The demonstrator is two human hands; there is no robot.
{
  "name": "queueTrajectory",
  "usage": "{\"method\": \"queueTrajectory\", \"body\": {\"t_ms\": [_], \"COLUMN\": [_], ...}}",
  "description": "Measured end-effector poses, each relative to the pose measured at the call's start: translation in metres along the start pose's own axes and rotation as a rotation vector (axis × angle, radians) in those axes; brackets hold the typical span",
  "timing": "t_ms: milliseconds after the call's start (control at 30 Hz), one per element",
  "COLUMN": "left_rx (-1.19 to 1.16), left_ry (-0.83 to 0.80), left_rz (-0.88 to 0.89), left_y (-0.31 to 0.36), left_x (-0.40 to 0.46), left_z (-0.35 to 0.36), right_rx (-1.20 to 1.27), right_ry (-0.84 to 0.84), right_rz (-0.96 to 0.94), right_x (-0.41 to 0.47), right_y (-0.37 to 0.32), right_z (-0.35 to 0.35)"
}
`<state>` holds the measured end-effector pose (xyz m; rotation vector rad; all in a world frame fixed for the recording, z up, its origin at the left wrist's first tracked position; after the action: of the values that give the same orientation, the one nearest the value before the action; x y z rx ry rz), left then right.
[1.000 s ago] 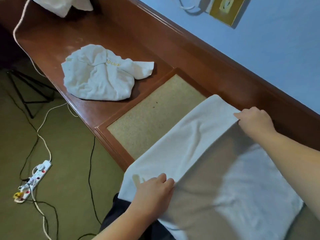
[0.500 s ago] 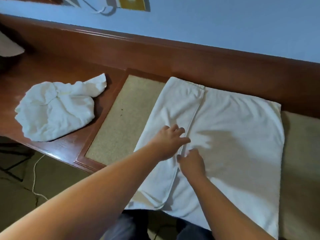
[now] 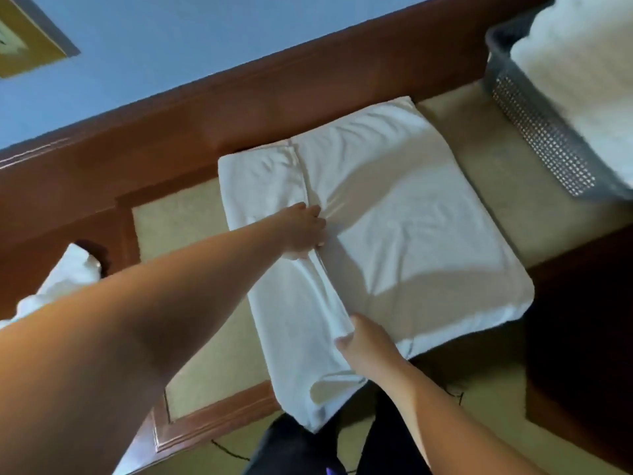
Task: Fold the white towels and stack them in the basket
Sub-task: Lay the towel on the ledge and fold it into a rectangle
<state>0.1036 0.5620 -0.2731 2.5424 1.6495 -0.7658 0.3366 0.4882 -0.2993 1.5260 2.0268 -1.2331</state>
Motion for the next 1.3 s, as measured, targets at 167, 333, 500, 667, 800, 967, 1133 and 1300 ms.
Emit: {"method": "queueTrajectory", "body": {"t_ms": [167,333,500,667,800,967,1133,1300], "left_rx": [0.186,0.153,0.254,0.315,0.236,0.138,0.123,0.120], "left_ry": [-0.051,0.158,-0.048,0.011,0.121,0.213,0.312,0.293], "left_rz": [-0.025,-0.100,-0.151,-0.226,-0.245,-0.269,-0.276,-0.312], "left_y": [-0.045,-0.081,-0.098,-0.130,-0.151,-0.150,-0.148,-0.147], "left_x": [0.002,0.007,0.019,0.040,0.063,0.078,0.098,0.111], "left_z": [0.000,-0.011,0.009,-0.003,-0.023,-0.031,-0.043,-0.040], "right_rx": [0.203,0.341,0.224,0.378,0.462,0.515,0.615,0.648], "right_ry": [0.096,0.380,0.234,0.400,0.389,0.481,0.605,0.691], "right_rz": [0.063,0.055,0.129,0.179,0.259,0.233,0.275,0.281], "right_x": [-0.026,-0.048,-0.053,-0.060,-0.064,-0.072,-0.086,-0.082], "right_y": [0.040,0.065,0.092,0.109,0.125,0.129,0.130,0.137], "right_z": [-0.003,-0.006,0.004,-0.012,-0.015,-0.017,-0.014,-0.018]}}
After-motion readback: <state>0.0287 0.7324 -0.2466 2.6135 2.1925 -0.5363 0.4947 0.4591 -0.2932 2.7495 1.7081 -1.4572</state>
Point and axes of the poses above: each hand's wrist, its own x-axis towards the middle knuckle, its own z-axis out of the palm, y = z × x, the point moved 3 cm from there along x, towards the middle knuckle, and after that the axes turned 11 degrees about y, right-handed, at the moved point
